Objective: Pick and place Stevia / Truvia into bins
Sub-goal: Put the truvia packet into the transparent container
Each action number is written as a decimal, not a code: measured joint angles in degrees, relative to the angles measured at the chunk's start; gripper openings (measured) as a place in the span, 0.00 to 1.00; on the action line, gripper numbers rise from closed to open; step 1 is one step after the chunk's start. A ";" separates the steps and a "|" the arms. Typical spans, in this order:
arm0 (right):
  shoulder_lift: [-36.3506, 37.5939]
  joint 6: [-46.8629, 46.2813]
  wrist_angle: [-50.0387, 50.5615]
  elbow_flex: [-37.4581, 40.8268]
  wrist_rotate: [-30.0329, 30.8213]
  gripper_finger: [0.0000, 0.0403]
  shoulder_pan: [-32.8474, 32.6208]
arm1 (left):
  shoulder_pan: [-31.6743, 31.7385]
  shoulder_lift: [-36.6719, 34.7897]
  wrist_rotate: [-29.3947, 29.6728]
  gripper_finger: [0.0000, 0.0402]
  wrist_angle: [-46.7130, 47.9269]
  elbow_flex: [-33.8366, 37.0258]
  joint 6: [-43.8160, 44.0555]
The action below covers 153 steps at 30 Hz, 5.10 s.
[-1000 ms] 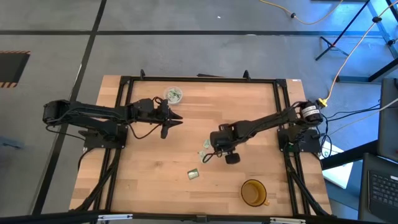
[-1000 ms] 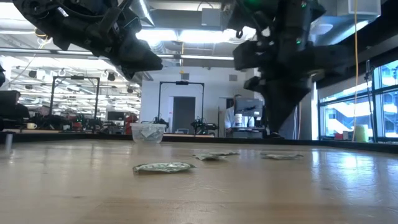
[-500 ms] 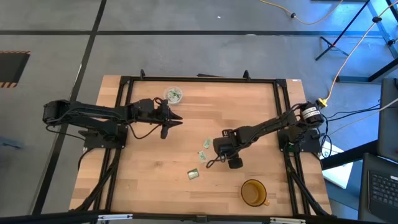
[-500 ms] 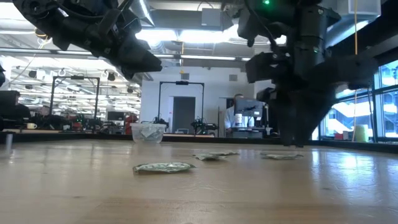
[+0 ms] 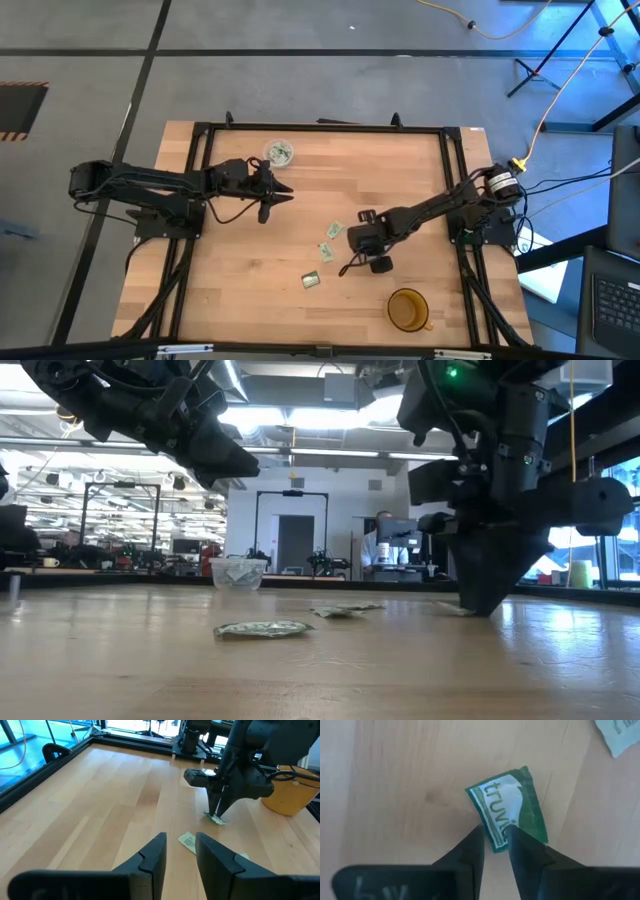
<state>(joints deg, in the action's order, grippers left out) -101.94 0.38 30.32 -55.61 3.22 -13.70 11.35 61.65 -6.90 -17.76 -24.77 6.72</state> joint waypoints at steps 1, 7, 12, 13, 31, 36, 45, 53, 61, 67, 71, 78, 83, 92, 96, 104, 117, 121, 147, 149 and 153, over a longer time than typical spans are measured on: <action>0.05 0.01 -0.64 0.42 -0.01 0.20 -0.01 | 0.00 0.00 0.00 0.24 0.00 0.00 0.00; -0.03 -0.08 -1.15 1.05 -0.05 0.13 0.00 | 0.00 0.00 0.02 0.24 0.00 0.00 0.00; -0.12 -0.08 -0.34 0.19 0.04 0.06 0.01 | -0.01 0.00 1.42 0.24 0.00 0.00 0.02; -0.19 -0.08 0.29 -0.41 -0.04 0.05 0.03 | 0.00 0.00 1.99 0.24 0.02 0.00 0.04; -0.49 7.92 -1.22 -14.04 -1.23 0.04 0.03 | -7.00 7.59 -1.30 0.28 -9.23 0.00 -17.92; -0.41 6.99 -3.67 -18.01 -2.92 0.04 0.03 | -12.02 15.16 -0.11 0.32 -20.52 -0.02 -30.24; -0.36 1.35 -4.51 -22.34 -4.71 0.04 -0.25 | -18.16 22.83 2.79 0.33 -30.07 -0.02 -40.37; -0.32 -0.29 -7.42 -22.34 -4.85 0.04 -0.18 | -20.50 23.76 2.65 0.33 -34.52 -0.02 -39.67; -0.27 -1.64 -9.57 -22.34 -4.85 0.04 0.05 | -23.01 23.76 1.33 0.33 -34.78 -1.08 -39.45; -0.27 -1.63 -10.73 -22.34 -4.85 0.04 0.06 | -23.80 23.76 2.29 0.29 -34.76 -1.42 -39.45; -0.27 -1.66 -10.88 -22.34 -4.85 0.04 0.06 | -23.76 23.76 2.54 0.22 -34.77 -1.42 -40.38; -0.27 -1.59 -10.86 -22.34 -4.85 0.05 0.03 | -23.76 23.76 2.25 0.02 -34.73 -1.42 -45.34; -0.27 -1.66 -9.20 -22.42 -4.85 0.17 0.03 | -23.76 23.76 2.24 0.01 -34.69 -1.42 -44.75; -0.27 -1.36 7.58 -26.75 0.62 0.38 0.18 | -22.86 22.93 2.31 0.01 -37.16 -1.42 -20.96; -0.27 -1.77 13.95 -26.68 13.00 0.40 0.21 | -22.45 21.53 2.32 0.01 -41.81 -1.42 -10.66; 1.68 -0.39 11.01 -20.88 13.15 0.40 0.16 | -22.36 17.52 2.50 0.01 -44.21 -1.42 -1.11; 19.97 -3.02 -9.87 3.93 12.13 0.40 2.05 | -7.67 1.00 35.33 0.01 -4.54 -0.66 -7.29; 26.60 -3.11 -19.18 11.47 12.15 0.40 3.39 | 1.47 -2.62 36.88 0.01 3.57 -0.69 -9.65; 31.22 -0.13 -41.33 27.06 12.15 0.40 5.67 | 19.38 24.49 25.31 0.03 7.23 -9.59 -23.36; 31.22 -0.10 -41.33 27.06 12.15 0.40 5.67 | 18.86 24.78 25.33 0.04 8.29 -9.94 -23.43; 31.22 -0.08 -41.31 27.06 12.15 0.40 5.67 | 18.03 23.68 25.22 0.07 11.80 -9.92 -23.41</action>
<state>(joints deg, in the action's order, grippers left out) -70.72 0.30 -10.99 -28.56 15.38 -8.03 29.38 85.33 18.32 -5.96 -34.70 -16.69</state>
